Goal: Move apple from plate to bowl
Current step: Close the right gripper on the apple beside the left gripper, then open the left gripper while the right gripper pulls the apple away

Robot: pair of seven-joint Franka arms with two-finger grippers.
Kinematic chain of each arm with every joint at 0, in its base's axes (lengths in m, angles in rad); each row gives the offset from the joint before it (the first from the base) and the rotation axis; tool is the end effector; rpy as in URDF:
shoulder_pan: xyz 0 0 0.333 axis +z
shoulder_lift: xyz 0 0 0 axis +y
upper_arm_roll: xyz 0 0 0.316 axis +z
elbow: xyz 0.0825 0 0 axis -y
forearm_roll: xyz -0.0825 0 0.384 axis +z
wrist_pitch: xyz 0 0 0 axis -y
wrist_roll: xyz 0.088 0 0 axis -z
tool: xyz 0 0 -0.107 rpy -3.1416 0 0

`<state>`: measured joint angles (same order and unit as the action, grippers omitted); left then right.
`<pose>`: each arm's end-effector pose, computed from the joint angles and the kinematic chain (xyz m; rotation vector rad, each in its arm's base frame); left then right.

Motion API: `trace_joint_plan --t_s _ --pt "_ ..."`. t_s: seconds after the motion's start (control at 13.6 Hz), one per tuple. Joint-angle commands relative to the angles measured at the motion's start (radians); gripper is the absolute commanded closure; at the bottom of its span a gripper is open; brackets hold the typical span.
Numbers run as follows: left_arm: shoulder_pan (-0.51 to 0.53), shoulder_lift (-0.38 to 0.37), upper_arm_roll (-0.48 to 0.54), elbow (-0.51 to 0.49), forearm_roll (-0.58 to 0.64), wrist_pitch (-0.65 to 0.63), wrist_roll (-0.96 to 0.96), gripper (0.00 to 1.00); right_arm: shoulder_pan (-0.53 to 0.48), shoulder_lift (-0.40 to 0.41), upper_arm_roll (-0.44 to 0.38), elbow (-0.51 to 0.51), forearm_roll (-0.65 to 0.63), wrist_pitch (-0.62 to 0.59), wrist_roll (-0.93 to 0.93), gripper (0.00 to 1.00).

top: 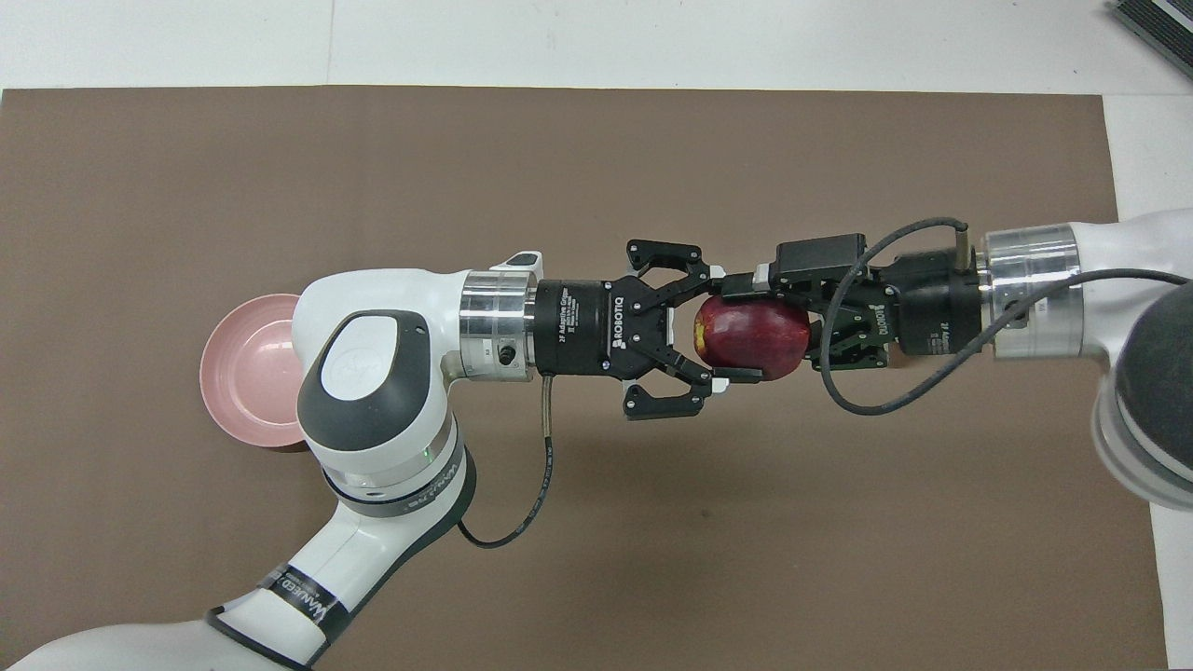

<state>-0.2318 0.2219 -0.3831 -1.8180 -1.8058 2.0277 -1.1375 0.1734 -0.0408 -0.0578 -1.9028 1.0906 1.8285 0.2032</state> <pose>0.5066 -0.4033 0.4921 1.1782 1.2005 -1.3969 0.5460 0.1353 0.5529 -2.0566 0.4316 0.2276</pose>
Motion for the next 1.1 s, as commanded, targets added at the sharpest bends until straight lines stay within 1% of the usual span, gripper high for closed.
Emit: trace_joint_plan --t_s 0.0,0.15,0.37,0.44,0.52,0.59,0.66,0.81,0.88,0.96,1.03 --pt "-0.009 -0.004 0.013 0.012 0.023 0.066 0.004 0.00 -0.035 0.016 0.003 0.045 -0.055 -0.081 -0.004 1.00" --pt "-0.001 -0.004 0.017 0.009 0.060 0.069 0.005 0.00 -0.061 0.030 0.003 0.068 -0.070 -0.119 -0.022 1.00" --pt "0.008 -0.003 0.023 0.005 0.163 0.089 0.004 0.00 -0.098 0.032 0.001 0.070 -0.096 -0.155 -0.079 1.00" --pt "0.011 -0.001 0.027 0.003 0.187 0.103 -0.001 0.00 -0.126 0.030 0.000 0.073 -0.109 -0.173 -0.102 1.00" --pt "0.031 0.002 0.039 0.002 0.236 0.089 0.001 0.00 -0.159 0.032 0.001 0.093 -0.142 -0.198 -0.128 1.00" --pt "0.054 0.019 0.040 0.006 0.331 0.077 0.007 0.00 -0.199 0.039 0.001 0.100 -0.199 -0.221 -0.181 1.00" --pt "0.072 0.024 0.040 0.009 0.401 0.051 0.018 0.00 -0.219 0.039 0.001 0.100 -0.249 -0.218 -0.241 1.00" --pt "0.124 0.025 0.041 0.009 0.509 -0.001 0.059 0.00 -0.209 0.045 0.001 0.100 -0.404 -0.161 -0.286 1.00" --pt "0.150 0.028 0.040 0.015 0.581 -0.045 0.100 0.00 -0.200 0.058 0.003 0.100 -0.497 -0.088 -0.301 1.00" --pt "0.169 0.027 0.041 0.028 0.661 -0.093 0.143 0.00 -0.199 0.102 0.006 0.100 -0.580 -0.028 -0.362 1.00" --pt "0.198 0.027 0.041 0.037 0.725 -0.122 0.185 0.00 -0.199 0.145 0.004 0.100 -0.637 0.019 -0.471 1.00"
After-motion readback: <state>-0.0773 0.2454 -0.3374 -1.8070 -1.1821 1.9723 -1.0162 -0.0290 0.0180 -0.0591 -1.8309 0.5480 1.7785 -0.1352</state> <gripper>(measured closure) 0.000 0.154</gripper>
